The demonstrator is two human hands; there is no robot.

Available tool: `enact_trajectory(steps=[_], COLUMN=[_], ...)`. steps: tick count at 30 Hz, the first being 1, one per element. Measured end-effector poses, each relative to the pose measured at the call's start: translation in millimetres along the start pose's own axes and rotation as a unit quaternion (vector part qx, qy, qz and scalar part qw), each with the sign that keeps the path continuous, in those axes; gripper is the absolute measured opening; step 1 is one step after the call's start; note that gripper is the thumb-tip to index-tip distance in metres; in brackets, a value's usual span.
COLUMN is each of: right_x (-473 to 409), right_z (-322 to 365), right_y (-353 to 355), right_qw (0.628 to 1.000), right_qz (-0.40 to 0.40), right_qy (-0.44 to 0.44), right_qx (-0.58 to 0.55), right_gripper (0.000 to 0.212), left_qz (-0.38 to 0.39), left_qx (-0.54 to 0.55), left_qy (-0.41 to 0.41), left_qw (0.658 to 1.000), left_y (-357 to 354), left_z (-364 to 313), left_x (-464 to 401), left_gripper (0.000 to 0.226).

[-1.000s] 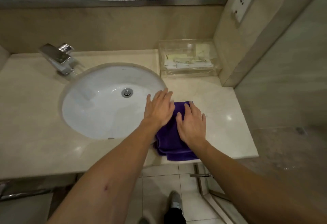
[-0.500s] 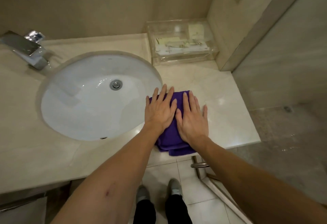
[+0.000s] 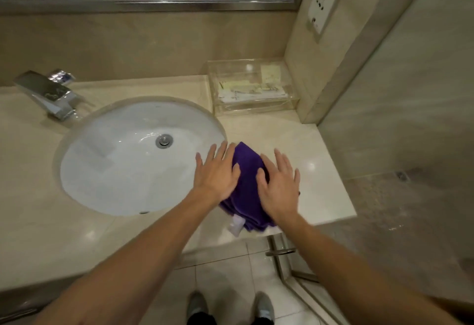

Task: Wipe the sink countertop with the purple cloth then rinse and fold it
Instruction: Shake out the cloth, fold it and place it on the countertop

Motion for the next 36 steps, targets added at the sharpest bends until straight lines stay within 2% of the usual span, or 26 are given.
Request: enact_trajectory(steps=[2, 3, 6, 9, 13, 16, 19, 22, 26, 29, 32, 34, 36], right_x=[14, 17, 12, -17, -70, -86, -87, -94, -103, -103, -106, -111, -114], right_z=[-11, -17, -29, -38, -45, -42, -40, -31, -15, -12, -11, -4, 5], right_y=[-13, -21, -29, -26, -17, -17, -13, -4, 9, 11, 8, 11, 16], right_qw=[0.998, 0.998, 0.998, 0.991, 0.947, 0.923, 0.927, 0.930, 0.928, 0.935, 0.940, 0.943, 0.946], right_qz=[0.004, 0.010, 0.013, 0.065, 0.153, 0.180, 0.186, 0.212, 0.249, 0.270, 0.260, 0.252, 0.244], right_qy=[-0.062, -0.065, -0.016, 0.085, 0.257, 0.313, 0.301, 0.279, 0.256, 0.217, 0.203, 0.195, 0.191], right_qx=[0.000, 0.020, 0.060, 0.086, 0.122, 0.135, 0.127, 0.108, 0.106, 0.070, 0.084, 0.100, 0.100], right_gripper=[0.055, 0.056, 0.062, 0.065, 0.064, 0.060, 0.063, 0.070, 0.070, 0.066, 0.062, 0.055, 0.040], left_qz=[-0.005, -0.006, 0.013, -0.015, -0.058, -0.053, -0.036, -0.045, 0.022, 0.057, 0.042, 0.039, 0.041], left_qx=[-0.017, -0.031, -0.059, -0.048, 0.026, 0.055, 0.058, 0.010, 0.016, 0.045, 0.070, 0.068, 0.110], left_qy=[-0.083, -0.119, -0.169, -0.091, 0.117, 0.169, 0.142, 0.071, 0.023, 0.024, 0.043, 0.046, 0.048], left_qw=[0.996, 0.992, 0.984, 0.995, 0.991, 0.983, 0.988, 0.996, 0.999, 0.997, 0.996, 0.996, 0.992], left_y=[-4, -7, -29, -43, -50, -53, -43, -22, -10, -11, -7, -1, 4], left_z=[-13, -20, -28, -23, -33, -41, -36, -23, -14, -15, -13, -13, -12], left_x=[-17, -25, -36, -32, -13, -11, -15, -25, -43, -47, -51, -53, -52], left_gripper=[0.060, 0.060, 0.058, 0.058, 0.060, 0.061, 0.060, 0.050, 0.049, 0.055, 0.057, 0.051, 0.042])
Point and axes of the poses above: each hand's wrist, its own x-axis away from the middle knuckle, its own y-axis out of the back of the hand, z = x × y, the point moved 6 cm from there along -x, towards the middle knuckle, and after that the axes turned 3 degrees about -x, right-handed, at the moved point
